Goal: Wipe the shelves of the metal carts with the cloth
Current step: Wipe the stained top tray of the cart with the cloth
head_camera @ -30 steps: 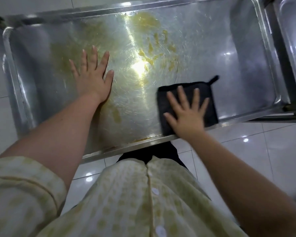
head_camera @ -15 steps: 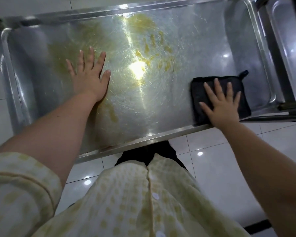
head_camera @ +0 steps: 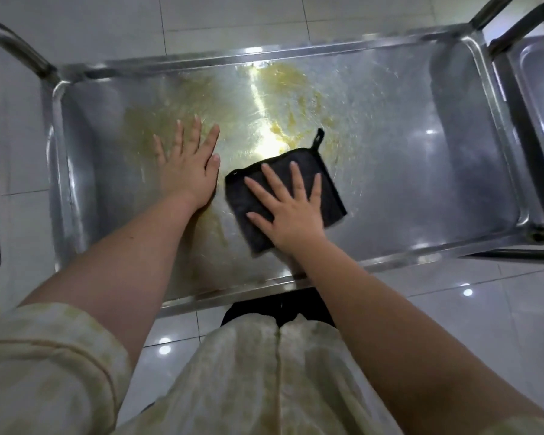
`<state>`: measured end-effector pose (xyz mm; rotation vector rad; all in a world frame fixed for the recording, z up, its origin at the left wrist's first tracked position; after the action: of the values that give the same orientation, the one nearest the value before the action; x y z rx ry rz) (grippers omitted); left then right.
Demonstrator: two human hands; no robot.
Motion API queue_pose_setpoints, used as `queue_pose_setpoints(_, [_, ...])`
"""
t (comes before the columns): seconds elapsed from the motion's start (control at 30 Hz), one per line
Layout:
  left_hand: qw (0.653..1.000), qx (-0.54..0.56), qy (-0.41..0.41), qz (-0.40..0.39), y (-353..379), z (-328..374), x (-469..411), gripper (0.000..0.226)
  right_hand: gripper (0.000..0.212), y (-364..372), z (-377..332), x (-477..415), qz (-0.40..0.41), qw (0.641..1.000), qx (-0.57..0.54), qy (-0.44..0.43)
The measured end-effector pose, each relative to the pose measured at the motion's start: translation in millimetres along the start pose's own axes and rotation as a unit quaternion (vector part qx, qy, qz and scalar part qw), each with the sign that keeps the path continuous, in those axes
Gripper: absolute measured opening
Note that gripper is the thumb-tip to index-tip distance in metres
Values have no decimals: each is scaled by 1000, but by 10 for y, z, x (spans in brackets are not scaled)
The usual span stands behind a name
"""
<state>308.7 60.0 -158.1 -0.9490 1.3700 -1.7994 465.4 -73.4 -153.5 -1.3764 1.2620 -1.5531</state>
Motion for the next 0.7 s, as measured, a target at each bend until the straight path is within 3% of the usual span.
queue_pose_setpoints(0.1, [1000,-8,-10,-9,17,15,3,53,64,-120,1143,-231,10,990,-20,141])
queue_pose_setpoints(0.2, [1000,-8,-10,-8,56,51,4,54,64,-220,2151,-246,-16,958,-45,284])
queue_pose_setpoints(0.33, [1000,-3,-6,0,74,60,10,54,66,-209,2039,-333,-23,937,-52,345])
queue_pose_setpoints(0.43, [1000,0,0,4,64,38,8,53,66,-192,1217,-584,-2,958,-52,282])
queue_pose_setpoints(0.6, [995,81,-19,61,-78,-19,5,65,66,-200,-344,-684,-1,997,-24,74])
queue_pose_setpoints(0.7, [995,76,-29,59,-99,-13,10,63,66,-226,-392,-698,2,1000,-17,21])
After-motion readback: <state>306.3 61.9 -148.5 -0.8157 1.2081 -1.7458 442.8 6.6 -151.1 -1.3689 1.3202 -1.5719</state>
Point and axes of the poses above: each hand's wrist, its own x-axis away from the middle knuckle, its own y-axis out of the palm, z = x × y, the point moved 8 cm from there along -x, towards the middle knuckle, and after that the axes turned 11 degrees about y, right-handed, at the moved point
